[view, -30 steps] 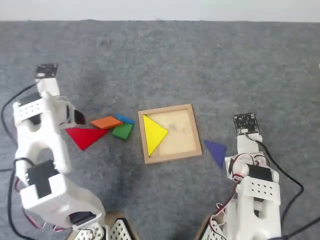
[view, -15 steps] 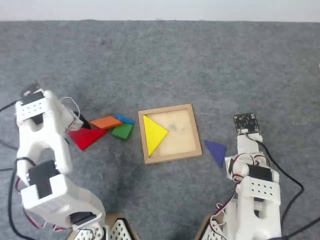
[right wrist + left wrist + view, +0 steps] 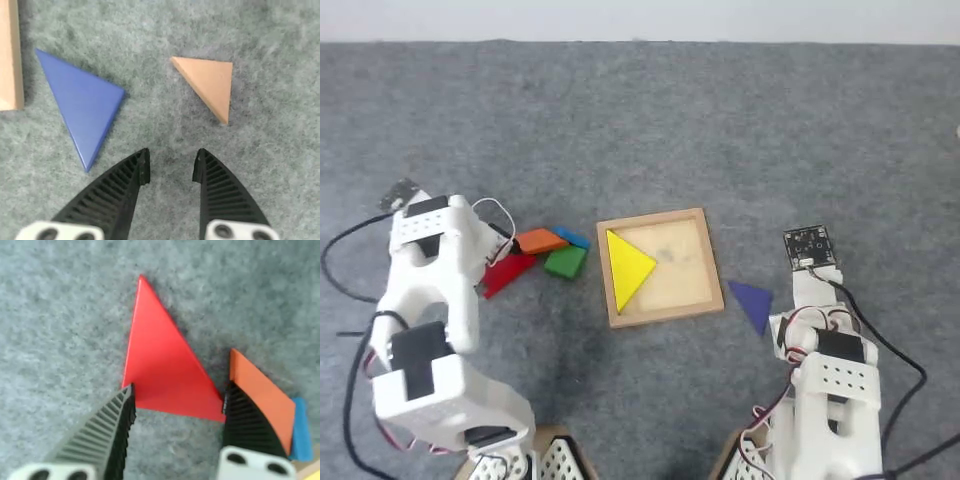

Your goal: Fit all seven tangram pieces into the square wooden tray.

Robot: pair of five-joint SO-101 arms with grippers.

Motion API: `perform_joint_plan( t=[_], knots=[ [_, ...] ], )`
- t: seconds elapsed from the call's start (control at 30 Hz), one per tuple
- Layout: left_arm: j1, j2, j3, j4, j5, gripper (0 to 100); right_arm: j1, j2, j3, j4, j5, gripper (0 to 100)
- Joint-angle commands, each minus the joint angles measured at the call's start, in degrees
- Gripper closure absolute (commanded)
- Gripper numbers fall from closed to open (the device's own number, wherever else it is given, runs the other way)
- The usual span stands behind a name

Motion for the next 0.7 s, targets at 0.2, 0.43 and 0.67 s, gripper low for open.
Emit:
perform_joint_plan(
  t=[0.2,0.43,0.67],
  knots=[
    [-2.81,14.15,-6.99,10.99,-3.69,72,0.92,-1.54,-0.53,-0.40,0.79,84.4],
    [-14.42,26.11,-22.11,24.26,-13.71,73,0.92,-1.54,-0.53,-0.57,0.79,84.4],
    [-16.00,18.02,-26.07,19.08,-30.24,73,0.84,-1.54,-0.53,-0.92,0.70,84.4]
  ],
)
